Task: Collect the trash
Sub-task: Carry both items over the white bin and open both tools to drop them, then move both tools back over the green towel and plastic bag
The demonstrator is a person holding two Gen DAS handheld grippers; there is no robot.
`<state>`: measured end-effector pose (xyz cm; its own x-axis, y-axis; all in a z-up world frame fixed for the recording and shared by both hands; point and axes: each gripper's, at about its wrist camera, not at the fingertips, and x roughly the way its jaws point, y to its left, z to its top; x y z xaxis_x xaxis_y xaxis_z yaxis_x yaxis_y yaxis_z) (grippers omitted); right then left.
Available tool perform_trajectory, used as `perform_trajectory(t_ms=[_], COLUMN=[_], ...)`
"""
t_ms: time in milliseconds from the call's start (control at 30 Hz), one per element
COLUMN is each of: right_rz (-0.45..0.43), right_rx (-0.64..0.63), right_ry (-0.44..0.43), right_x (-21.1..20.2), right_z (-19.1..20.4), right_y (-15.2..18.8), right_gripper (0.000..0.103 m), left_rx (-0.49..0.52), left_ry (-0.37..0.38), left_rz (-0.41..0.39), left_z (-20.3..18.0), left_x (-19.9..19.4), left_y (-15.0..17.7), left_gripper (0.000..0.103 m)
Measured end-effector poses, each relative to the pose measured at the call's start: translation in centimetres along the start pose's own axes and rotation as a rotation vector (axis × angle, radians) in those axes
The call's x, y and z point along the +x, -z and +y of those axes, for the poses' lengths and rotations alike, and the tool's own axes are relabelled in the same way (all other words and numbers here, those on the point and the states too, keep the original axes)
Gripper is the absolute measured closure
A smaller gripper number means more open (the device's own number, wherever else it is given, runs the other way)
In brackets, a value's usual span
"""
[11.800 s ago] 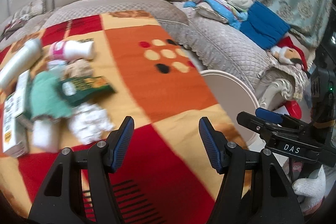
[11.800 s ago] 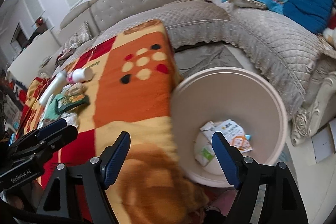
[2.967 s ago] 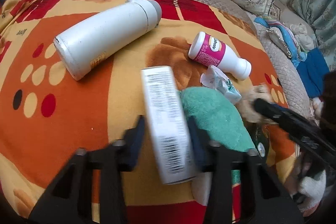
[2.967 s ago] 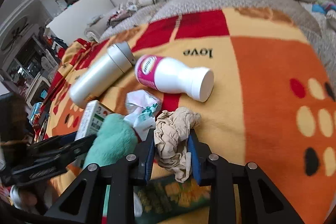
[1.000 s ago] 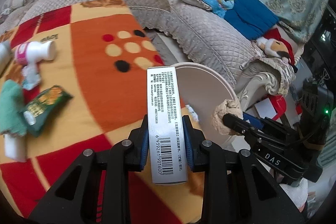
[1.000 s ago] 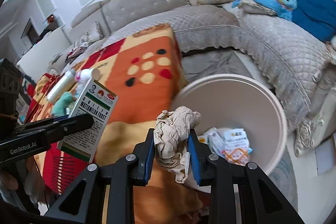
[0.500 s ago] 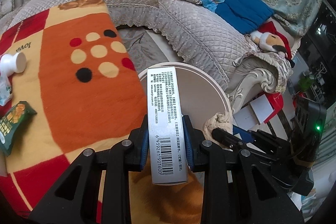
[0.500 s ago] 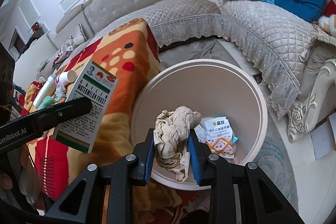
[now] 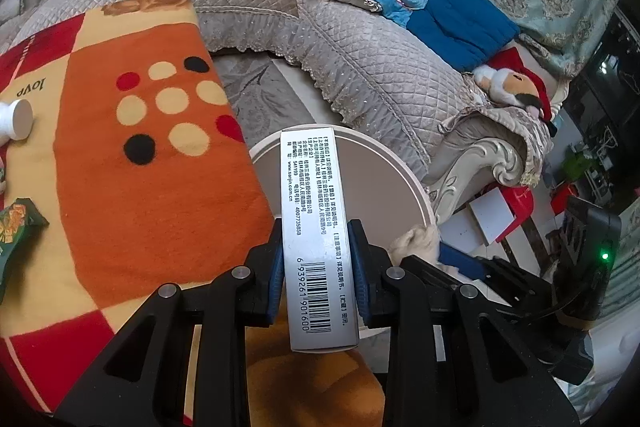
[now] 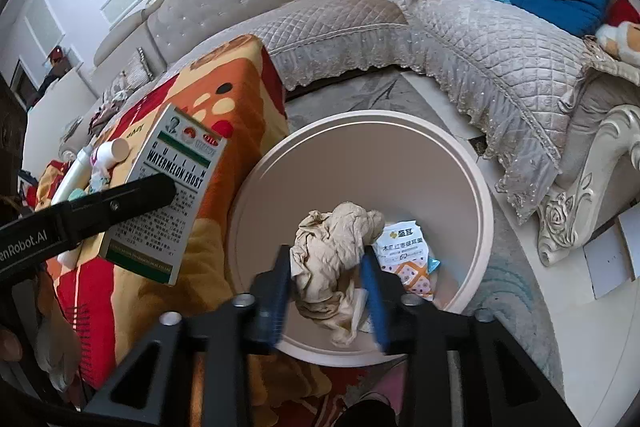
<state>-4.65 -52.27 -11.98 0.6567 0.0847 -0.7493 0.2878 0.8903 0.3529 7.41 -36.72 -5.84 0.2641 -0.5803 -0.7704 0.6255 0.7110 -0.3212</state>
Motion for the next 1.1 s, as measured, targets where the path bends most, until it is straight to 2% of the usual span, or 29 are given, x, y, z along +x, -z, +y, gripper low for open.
perform_trajectory(t_ms=[567, 600, 667, 733, 1100], right_rz=[0.017, 0.015, 0.010, 0.007, 0.019], right_rx=[0.010, 0.012, 0.015, 0.019, 0.019], right_ry=[0.000, -0.001, 0.000, 0.002, 0.001], right_x=[0.4, 0.4, 0.1, 0.0, -0.1], right_z=[0.0, 0.0, 0.0, -0.2, 0.0], right_y=[0.2, 0.2, 0.2, 0.1, 0.3], right_gripper=[0.053, 0.053, 0.053, 0.053, 0.052], left_rx=[-0.001, -0.004, -0.008, -0.013, -0.002], left_ry=[0.014, 0.022, 0.037, 0.058, 0.011], left_rz=[0.014, 0.015, 0.010, 0.001, 0.001], left_z=[0.2, 0.2, 0.2, 0.1, 0.5], left_x=[-0.1, -0.1, -0.3, -0.6, -1.0], left_y=[0.2, 0.2, 0.1, 0.0, 0.6], left_gripper=[0.075, 0.074, 0.061, 0.056, 0.056])
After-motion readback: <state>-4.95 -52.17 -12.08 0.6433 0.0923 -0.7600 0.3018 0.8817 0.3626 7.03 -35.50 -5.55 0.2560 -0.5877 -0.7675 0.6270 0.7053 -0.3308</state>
